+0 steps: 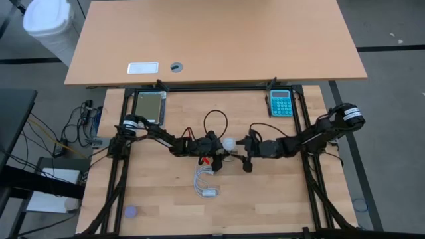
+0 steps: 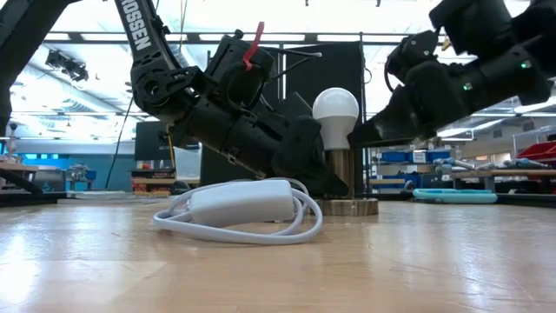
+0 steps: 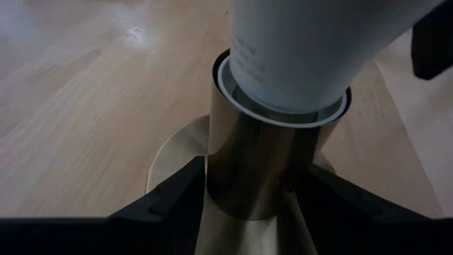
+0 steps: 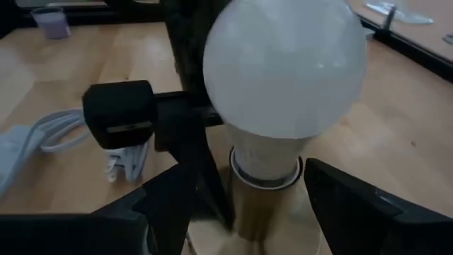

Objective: Screw lightbulb
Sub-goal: Insert the white lightbulb into the silver lamp

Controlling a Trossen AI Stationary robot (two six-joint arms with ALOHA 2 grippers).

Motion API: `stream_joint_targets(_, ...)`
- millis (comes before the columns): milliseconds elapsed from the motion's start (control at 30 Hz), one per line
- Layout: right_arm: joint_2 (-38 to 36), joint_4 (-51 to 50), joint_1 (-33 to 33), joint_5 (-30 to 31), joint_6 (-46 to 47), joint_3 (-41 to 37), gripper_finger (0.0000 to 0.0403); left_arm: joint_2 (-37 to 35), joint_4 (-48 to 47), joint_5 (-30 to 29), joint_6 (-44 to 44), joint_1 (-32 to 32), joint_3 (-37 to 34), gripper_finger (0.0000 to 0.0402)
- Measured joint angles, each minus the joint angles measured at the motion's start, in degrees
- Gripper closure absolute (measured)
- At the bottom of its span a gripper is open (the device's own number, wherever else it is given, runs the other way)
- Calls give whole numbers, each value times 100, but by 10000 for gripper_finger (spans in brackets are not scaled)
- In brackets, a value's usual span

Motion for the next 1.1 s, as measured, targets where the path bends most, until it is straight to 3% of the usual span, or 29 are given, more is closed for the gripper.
stream_joint_targets(167,0,30,-175,-513,-39,0,144,0,-2,-1,0,0,0,184)
stream_joint_targets(567,0,-12,145,-481,40,0,146,2,-11,25,-5,-4,-2,184)
stream_joint_targets(767,0,-80,430,-856,228,2,149,4,-2,-40,-46,7,2,184)
stream_joint_targets(833,0,-171,523,-680,261,2,149,4,-4,-41,-46,7,2,184)
stream_joint_targets(1000,0,-476,492,491,443,0,149,4,-4,-36,-44,4,2,184)
stream_joint_targets(1100,0,-278,281,611,349,0,149,4,-4,-34,-44,4,2,184)
